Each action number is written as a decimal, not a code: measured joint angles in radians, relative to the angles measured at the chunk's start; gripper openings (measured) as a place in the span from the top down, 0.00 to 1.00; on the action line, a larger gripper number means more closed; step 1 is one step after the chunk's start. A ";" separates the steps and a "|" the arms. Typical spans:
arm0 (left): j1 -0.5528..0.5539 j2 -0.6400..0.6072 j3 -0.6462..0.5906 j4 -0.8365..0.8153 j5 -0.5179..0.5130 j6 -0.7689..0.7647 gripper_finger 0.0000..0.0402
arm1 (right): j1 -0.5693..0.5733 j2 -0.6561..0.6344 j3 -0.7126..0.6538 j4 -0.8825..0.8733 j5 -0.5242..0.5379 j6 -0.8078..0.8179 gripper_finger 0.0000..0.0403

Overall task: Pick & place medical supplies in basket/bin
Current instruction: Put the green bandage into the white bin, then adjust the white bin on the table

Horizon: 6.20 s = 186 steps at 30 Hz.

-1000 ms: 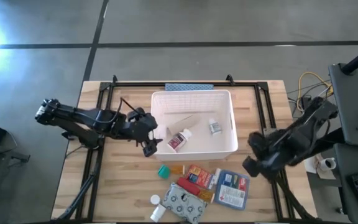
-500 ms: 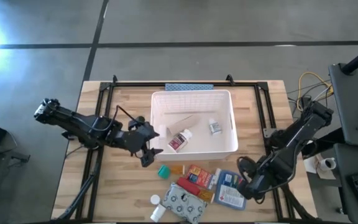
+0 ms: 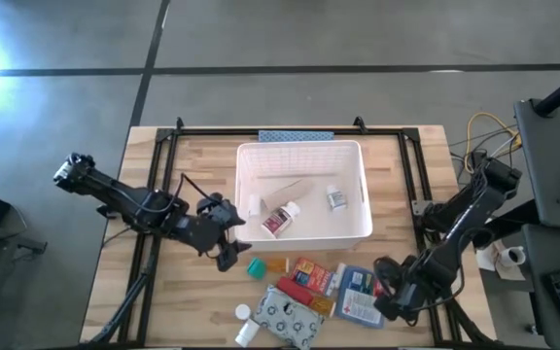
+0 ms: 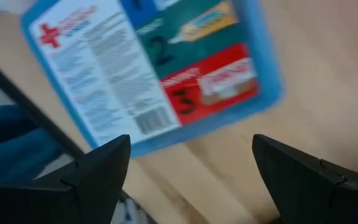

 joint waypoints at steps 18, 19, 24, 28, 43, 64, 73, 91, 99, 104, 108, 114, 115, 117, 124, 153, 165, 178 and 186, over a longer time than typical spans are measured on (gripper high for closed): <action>-0.179 0.003 -0.280 -0.012 0.033 -0.572 0.23 | 0.000 0.028 -0.079 0.069 0.052 0.042 0.19; -0.185 0.003 -0.315 0.039 0.034 -0.591 0.23 | -0.001 0.028 -0.081 0.069 0.060 0.042 0.19; -0.190 0.003 -0.515 0.402 0.037 -0.633 0.23 | -0.001 0.028 -0.089 0.070 0.087 0.041 0.19; -0.190 0.003 -0.656 0.693 0.035 -0.665 0.23 | -0.007 0.028 -0.091 0.069 0.089 0.041 0.19; -0.187 0.235 -0.578 0.605 0.014 -0.752 0.23 | -0.058 0.026 -0.086 0.070 0.088 0.034 0.19; -0.131 0.420 -0.386 0.543 -0.058 -0.757 0.23 | -0.124 0.026 -0.086 0.072 0.048 -0.129 0.19; -0.091 0.444 -0.390 0.588 -0.084 -0.779 0.23 | -0.125 0.026 -0.092 0.061 0.040 -0.161 0.19; -0.054 0.483 -0.382 0.483 -0.036 -0.741 0.46 | -0.125 0.026 -0.096 0.039 0.033 -0.145 0.19; -0.075 0.398 -0.388 0.286 -0.012 -0.728 0.68 | -0.125 0.026 -0.098 0.035 0.034 -0.143 0.19; -0.176 0.264 -0.388 0.077 0.032 -0.812 0.72 | -0.125 0.026 -0.099 0.014 0.034 -0.149 0.19; -0.278 0.093 -0.388 0.134 -0.153 -0.762 0.72 | -0.125 0.026 -0.099 0.009 0.041 -0.149 0.19; -0.320 -0.188 -0.387 0.375 -0.581 -0.471 0.72 | -0.125 0.026 -0.099 -0.010 0.055 -0.165 0.19; -0.320 -0.227 -0.387 0.437 -0.625 -0.379 0.72 | -0.125 0.026 -0.099 -0.010 0.055 -0.165 0.19; -0.309 -0.286 -0.386 0.586 -0.674 -0.141 0.72 | -0.125 0.026 -0.099 -0.011 0.055 -0.157 0.19; 0.032 -0.307 -0.384 0.840 -0.385 0.314 0.72 | -0.125 0.026 -0.099 -0.013 0.055 -0.153 0.19; 0.295 0.202 0.383 -0.121 0.061 0.406 0.27 | -0.125 0.025 -0.099 -0.006 0.063 -0.015 0.19; 0.134 0.056 0.130 -0.142 -0.108 0.169 0.27 | -0.125 -0.048 -0.080 0.091 0.012 0.101 0.19; 0.045 -0.214 -0.281 -0.029 -0.109 -0.064 0.27 | -0.125 -0.099 0.104 -0.189 0.208 0.319 0.19; 0.032 -0.414 -0.441 0.010 -0.111 -0.187 0.27 | -0.167 -0.097 0.217 -0.387 0.400 0.379 0.19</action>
